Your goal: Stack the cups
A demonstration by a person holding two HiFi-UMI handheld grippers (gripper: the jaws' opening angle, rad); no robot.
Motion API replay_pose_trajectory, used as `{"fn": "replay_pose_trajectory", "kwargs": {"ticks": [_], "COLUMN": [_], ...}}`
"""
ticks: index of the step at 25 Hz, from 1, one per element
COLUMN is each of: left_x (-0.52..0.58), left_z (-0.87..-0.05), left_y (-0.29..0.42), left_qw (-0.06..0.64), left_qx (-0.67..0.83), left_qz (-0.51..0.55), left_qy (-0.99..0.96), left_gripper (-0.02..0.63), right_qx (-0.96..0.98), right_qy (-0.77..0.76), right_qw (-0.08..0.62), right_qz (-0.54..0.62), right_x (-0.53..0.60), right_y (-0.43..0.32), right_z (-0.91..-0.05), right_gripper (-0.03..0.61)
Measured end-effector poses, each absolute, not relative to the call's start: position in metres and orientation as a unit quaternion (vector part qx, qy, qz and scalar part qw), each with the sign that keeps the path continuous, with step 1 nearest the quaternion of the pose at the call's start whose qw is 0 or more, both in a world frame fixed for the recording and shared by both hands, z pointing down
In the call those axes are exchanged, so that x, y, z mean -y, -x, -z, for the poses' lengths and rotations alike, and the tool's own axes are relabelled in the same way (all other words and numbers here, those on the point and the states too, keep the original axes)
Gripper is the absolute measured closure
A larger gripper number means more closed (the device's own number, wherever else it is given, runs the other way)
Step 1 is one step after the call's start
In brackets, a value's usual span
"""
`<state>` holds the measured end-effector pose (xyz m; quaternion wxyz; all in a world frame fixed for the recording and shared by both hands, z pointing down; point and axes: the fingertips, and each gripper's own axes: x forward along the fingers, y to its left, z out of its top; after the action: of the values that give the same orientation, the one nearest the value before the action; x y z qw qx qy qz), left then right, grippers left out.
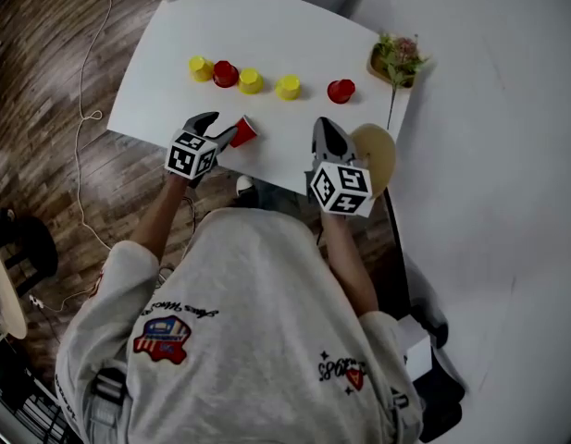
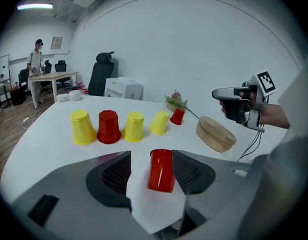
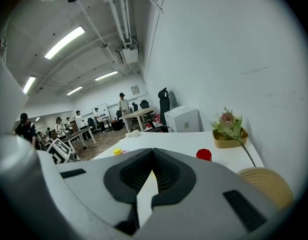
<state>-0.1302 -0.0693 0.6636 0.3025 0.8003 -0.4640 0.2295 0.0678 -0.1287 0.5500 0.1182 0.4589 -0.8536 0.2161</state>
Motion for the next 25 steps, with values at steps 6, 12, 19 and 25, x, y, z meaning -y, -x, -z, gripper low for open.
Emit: {"fn": "replay_pose_trajectory", "kwargs": {"ticks": [6,12,19,25], "left_x": [0.024,0.014,0.018,0.024], "left_z": [-0.693,-0.714,-0.744,-0.749], "left_y": [0.123,0.115,0.110,0.112], "left_qw": [0.296,0.284,0.278,0.274], "left_qx": [0.463,0.470,0.466,0.472], "left_qz": [-0.242,-0.267,-0.318,-0.329], "left_qy": [-0.800,-0.792,-0.777,-0.771], "left_gripper": [0.360,0.348,0.330,0.341], "right_qx": [0.859,0.857,0.853,0.852], "right_qy": [-0.449,-0.450,-0.459,-0.459], "right_qw": [0.122,0.129,0.135,0.145], "right_qz": [-0.216,-0.215,-0.209,-0.207], "right_x": [0.105,0.089,0.083,0.083], "right_y": [-0.056,-0.054,-0.061,-0.066], "right_z": [-0.554,-0.555,-0.551,-0.552], "right_gripper": [0.578,0.578,0.578,0.578]}}
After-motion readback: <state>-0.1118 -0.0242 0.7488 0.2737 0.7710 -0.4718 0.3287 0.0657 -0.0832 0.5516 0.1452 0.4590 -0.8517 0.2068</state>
